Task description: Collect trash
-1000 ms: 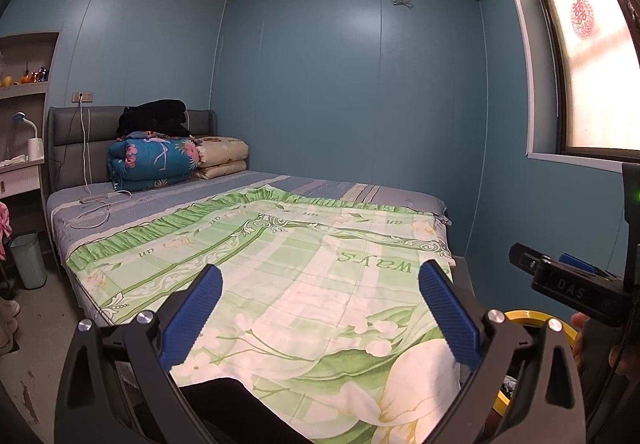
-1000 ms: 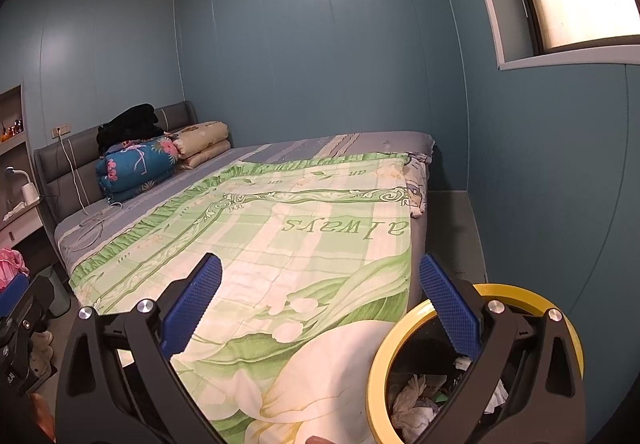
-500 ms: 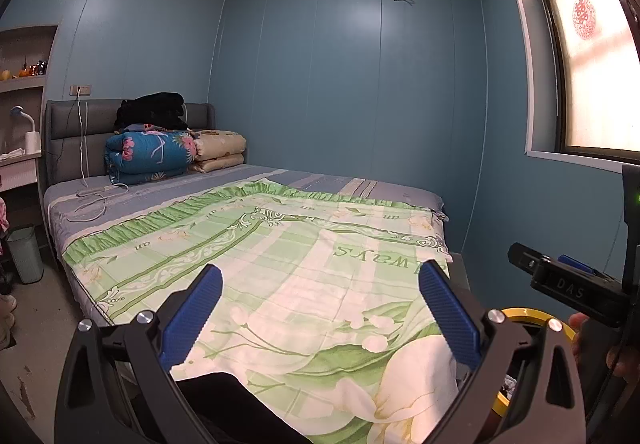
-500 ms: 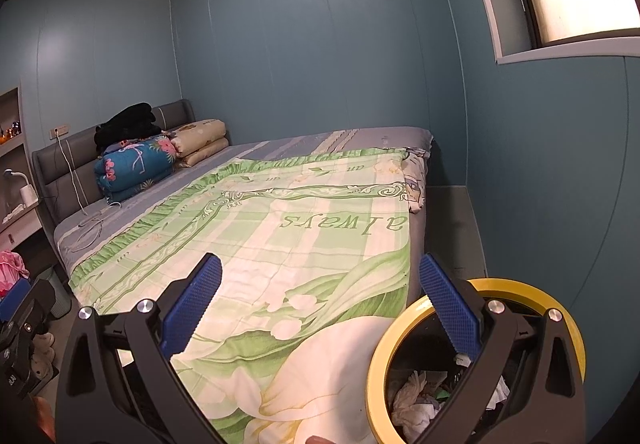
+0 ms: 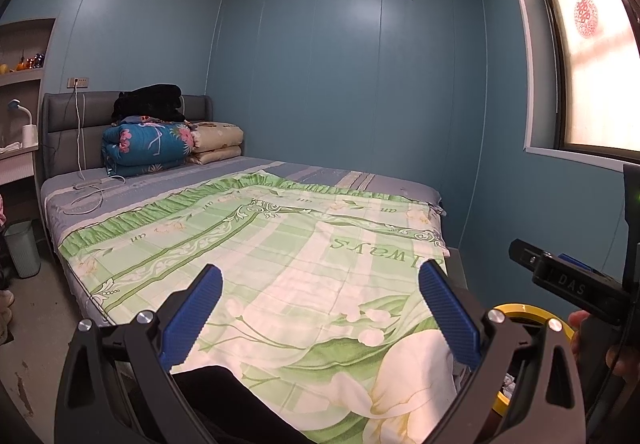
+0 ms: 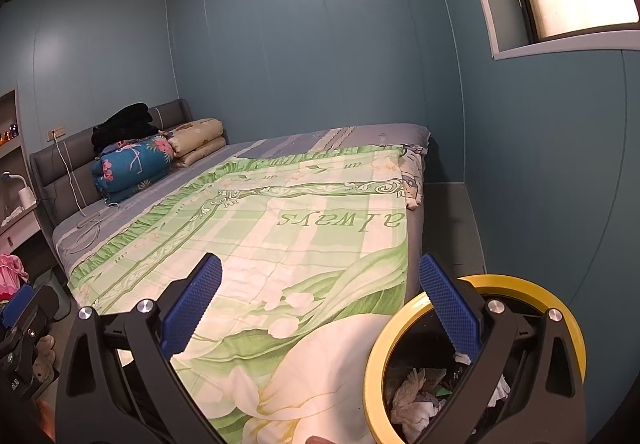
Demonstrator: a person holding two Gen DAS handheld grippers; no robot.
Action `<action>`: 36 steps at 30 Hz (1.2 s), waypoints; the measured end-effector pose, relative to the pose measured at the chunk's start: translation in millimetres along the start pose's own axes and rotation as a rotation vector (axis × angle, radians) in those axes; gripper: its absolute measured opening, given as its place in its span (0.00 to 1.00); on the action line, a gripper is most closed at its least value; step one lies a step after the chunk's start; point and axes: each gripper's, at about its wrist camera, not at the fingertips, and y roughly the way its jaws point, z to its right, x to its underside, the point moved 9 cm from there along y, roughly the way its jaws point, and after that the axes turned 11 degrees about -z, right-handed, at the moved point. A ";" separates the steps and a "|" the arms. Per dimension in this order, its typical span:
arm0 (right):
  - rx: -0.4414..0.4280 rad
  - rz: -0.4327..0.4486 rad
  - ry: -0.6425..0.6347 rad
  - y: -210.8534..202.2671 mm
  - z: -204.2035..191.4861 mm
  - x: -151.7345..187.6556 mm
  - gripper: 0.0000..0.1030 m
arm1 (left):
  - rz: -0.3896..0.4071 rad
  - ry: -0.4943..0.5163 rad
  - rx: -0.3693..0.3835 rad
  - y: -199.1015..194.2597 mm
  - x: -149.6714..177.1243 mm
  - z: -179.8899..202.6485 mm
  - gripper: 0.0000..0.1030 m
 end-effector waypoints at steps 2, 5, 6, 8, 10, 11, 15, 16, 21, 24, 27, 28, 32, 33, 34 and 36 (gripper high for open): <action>0.002 -0.002 0.003 0.8 0.3 0.3 0.92 | -0.002 0.001 0.002 0.3 0.6 1.0 0.92; 0.004 -0.003 0.006 1.4 0.0 1.3 0.92 | -0.005 0.002 0.001 1.4 1.0 2.0 0.92; 0.003 -0.003 0.004 1.4 0.3 0.6 0.92 | -0.004 0.001 0.002 1.0 0.9 2.0 0.92; 0.003 -0.007 0.007 1.9 0.2 1.4 0.92 | -0.007 0.003 0.004 2.2 1.4 2.9 0.92; 0.004 -0.010 0.010 2.3 0.3 2.6 0.92 | -0.009 0.003 0.004 1.7 2.4 3.1 0.92; 0.005 -0.011 0.012 2.4 0.5 3.1 0.92 | -0.010 0.003 0.006 2.0 2.8 3.4 0.92; 0.009 -0.016 0.018 2.8 1.6 5.0 0.92 | -0.014 0.004 0.008 3.2 4.0 4.4 0.92; 0.010 -0.018 0.020 3.0 1.4 5.4 0.92 | -0.014 0.004 0.008 3.1 3.9 4.4 0.92; 0.011 -0.024 0.024 3.8 0.2 6.1 0.92 | -0.015 0.004 0.008 3.1 4.0 4.8 0.92; 0.012 -0.025 0.026 4.2 -0.2 6.4 0.92 | -0.015 0.004 0.008 3.0 4.0 5.0 0.92; 0.012 -0.029 0.028 4.7 0.0 6.7 0.92 | -0.018 0.007 0.010 3.9 4.7 5.4 0.92; 0.012 -0.030 0.028 5.0 -0.1 6.6 0.92 | -0.018 0.006 0.011 4.1 4.5 5.1 0.92; 0.012 -0.031 0.032 5.1 0.5 6.7 0.92 | -0.024 0.005 0.013 6.7 6.3 5.9 0.92; 0.012 -0.031 0.031 5.2 0.7 6.3 0.92 | -0.028 0.003 0.012 7.5 7.1 6.0 0.92; 0.013 -0.032 0.031 5.4 0.8 6.4 0.92 | -0.032 0.000 0.014 8.1 7.9 5.9 0.92; 0.013 -0.034 0.032 5.4 1.1 6.9 0.92 | -0.034 -0.001 0.020 9.0 8.4 6.2 0.92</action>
